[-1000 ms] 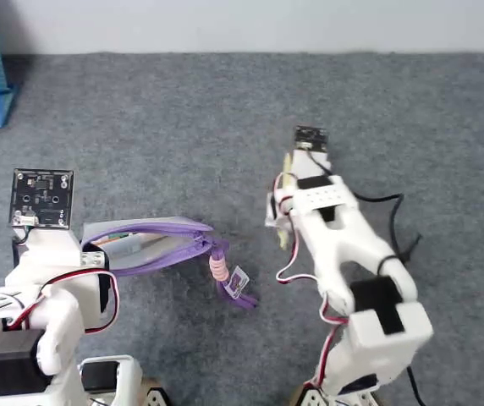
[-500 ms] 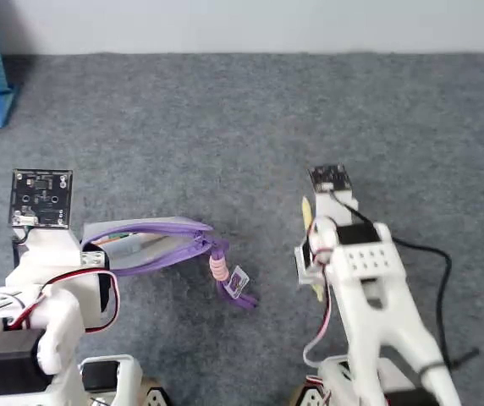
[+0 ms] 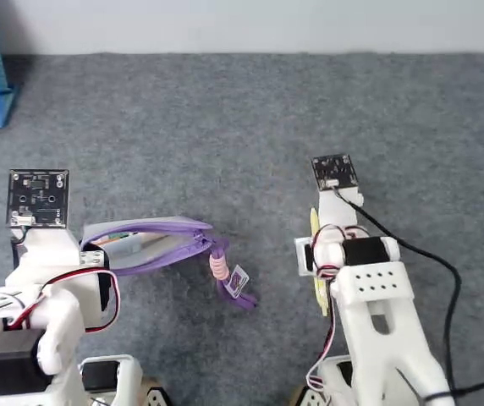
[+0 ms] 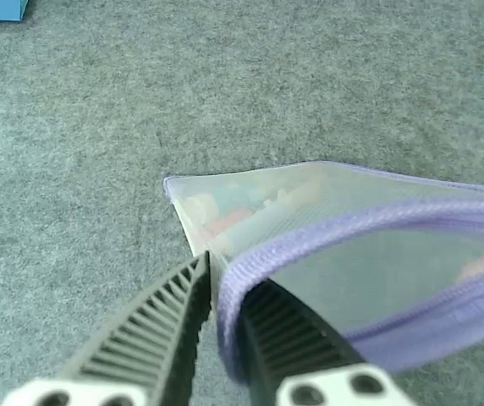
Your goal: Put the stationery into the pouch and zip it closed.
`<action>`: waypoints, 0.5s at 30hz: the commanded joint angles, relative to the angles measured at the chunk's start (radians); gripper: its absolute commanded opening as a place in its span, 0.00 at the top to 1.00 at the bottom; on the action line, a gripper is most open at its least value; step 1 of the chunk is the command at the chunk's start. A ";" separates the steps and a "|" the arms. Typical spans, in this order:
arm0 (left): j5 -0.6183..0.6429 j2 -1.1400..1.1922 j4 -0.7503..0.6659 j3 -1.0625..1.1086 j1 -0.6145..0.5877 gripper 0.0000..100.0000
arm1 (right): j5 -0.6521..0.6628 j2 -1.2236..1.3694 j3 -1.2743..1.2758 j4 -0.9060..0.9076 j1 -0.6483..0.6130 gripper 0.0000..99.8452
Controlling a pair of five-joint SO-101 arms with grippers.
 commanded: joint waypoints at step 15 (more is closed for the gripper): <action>0.012 0.008 0.017 -0.010 0.006 0.99 | 0.005 0.685 -0.368 -0.176 0.067 0.77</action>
